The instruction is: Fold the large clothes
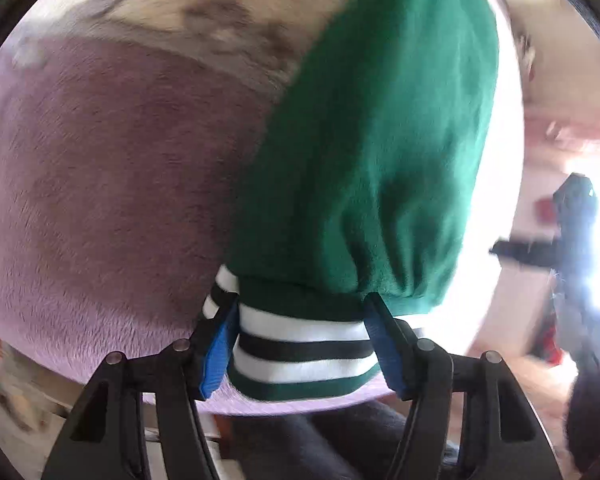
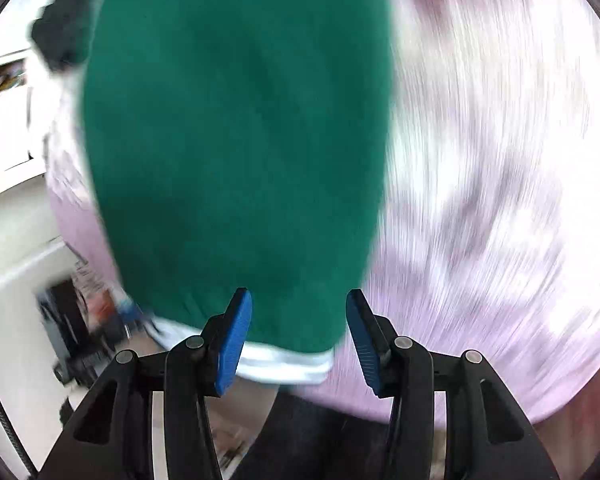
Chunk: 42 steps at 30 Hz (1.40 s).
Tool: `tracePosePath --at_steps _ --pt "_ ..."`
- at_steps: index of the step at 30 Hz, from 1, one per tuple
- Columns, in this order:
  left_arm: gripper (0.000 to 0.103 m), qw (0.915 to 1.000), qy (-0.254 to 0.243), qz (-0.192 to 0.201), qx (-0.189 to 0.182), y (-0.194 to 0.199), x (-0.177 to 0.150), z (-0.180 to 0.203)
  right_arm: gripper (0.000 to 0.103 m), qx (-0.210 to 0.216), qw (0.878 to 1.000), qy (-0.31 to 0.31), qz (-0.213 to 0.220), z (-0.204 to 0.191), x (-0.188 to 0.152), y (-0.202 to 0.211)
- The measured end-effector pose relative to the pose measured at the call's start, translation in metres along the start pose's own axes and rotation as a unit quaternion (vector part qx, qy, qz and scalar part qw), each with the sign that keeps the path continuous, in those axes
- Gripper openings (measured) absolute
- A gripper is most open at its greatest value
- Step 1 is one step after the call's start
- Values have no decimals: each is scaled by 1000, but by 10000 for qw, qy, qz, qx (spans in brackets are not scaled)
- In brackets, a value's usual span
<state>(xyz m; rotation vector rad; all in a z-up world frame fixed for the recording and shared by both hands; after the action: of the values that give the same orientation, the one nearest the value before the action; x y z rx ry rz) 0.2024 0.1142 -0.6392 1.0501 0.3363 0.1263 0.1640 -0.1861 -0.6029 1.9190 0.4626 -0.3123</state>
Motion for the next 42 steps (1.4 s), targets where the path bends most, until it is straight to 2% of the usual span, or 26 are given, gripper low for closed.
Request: tracePosePath --at_steps 1,2,3,4,5,6,7,8,9,10,11,15,18,20,21,22,23,25,26,27,29,33,37,40,42 --pt "59 9995 -108 104 277 -6 -2 4 51 144 9995 -236 -162 14 -16 -26" --pt "56 9992 -122 177 347 -7 -3 7 51 297 9983 -406 -310 24 -30 -49" --pt "42 9989 -90 253 391 -7 -5 8 51 469 9966 -523 -438 29 -40 -66" --pt "28 9984 11 305 483 -6 -7 8 48 876 9923 -686 -548 31 -52 -85" --pt "26 9980 89 381 493 -3 -9 10 41 1176 9889 -767 -479 30 -62 -96" --pt "22 9975 146 483 485 4 -11 10 35 1114 9906 -720 -343 28 -70 -98" --pt "22 9964 157 623 554 10 -12 8 11 1161 9914 -476 -385 20 -81 -102" --pt "22 9962 160 641 566 10 -13 6 0 1341 9887 -363 -566 12 -92 -108" --pt "22 9964 190 551 613 4 -14 3 0 1207 9899 -216 -718 9 -104 -118" --pt "25 9963 199 477 682 -2 -12 4 0 785 9944 -57 -703 11 -111 -126" --pt "27 9959 183 448 760 -5 -13 6 0 582 9961 7 -671 14 -114 -129" --pt "28 9937 150 208 1093 6 -9 27 0 710 9962 -110 -499 27 -122 -99" --pt "28 9904 105 344 1336 38 -14 46 1 451 9987 147 -170 40 -122 -48" --pt "34 9867 115 481 1548 63 -15 58 2 234 9992 259 201 43 -114 -8" --pt "56 9857 112 554 1589 73 -14 62 2 160 9987 274 392 42 -106 11" --pt "86 9839 89 708 1639 87 -9 67 2 151 9978 263 583 42 -99 31" --pt "92 9820 27 882 1668 101 0 74 3 182 9969 233 725 39 -90 45" --pt "92 9804 -112 1148 1598 118 22 89 7 197 9940 202 1060 33 -66 81" --pt "92 9787 -187 1266 1604 122 37 99 13 217 9928 178 1166 31 -54 93" --pt "92 9766 -314 1412 1592 126 56 110 24 235 9914 122 1283 27 -38 106" --pt "92 9702 -647 1688 1613 130 99 132 40 30 9893 22 1462 20 -10 126" --pt "92 9634 -1070 1950 1497 124 190 170 40 -238 9841 -201 1747 -9 46 153" --pt "92 9591 -1611 1887 1364 91 257 207 40 -424 9788 -497 1940 -28 94 170" --pt "92 9505 -1870 1773 1734 51 308 219 40 -591 9727 -591 2165 -32 124 168" --pt "95 9444 -1904 1520 2210 15 337 198 40 -877 9666 -652 2319 -28 145 177"
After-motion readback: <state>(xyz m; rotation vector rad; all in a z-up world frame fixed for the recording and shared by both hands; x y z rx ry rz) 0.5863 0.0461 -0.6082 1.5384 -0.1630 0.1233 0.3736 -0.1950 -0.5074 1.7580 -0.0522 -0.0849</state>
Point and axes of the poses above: each gripper's, at about its wrist camera, not at the fingertips, and y roughly against the way its jaws point, z to its right, x to its top, the point moved 5 cm from there along -y, roughly the way its jaws point, and after that the axes turned 3 degrees about y, right-handed, at the moved point
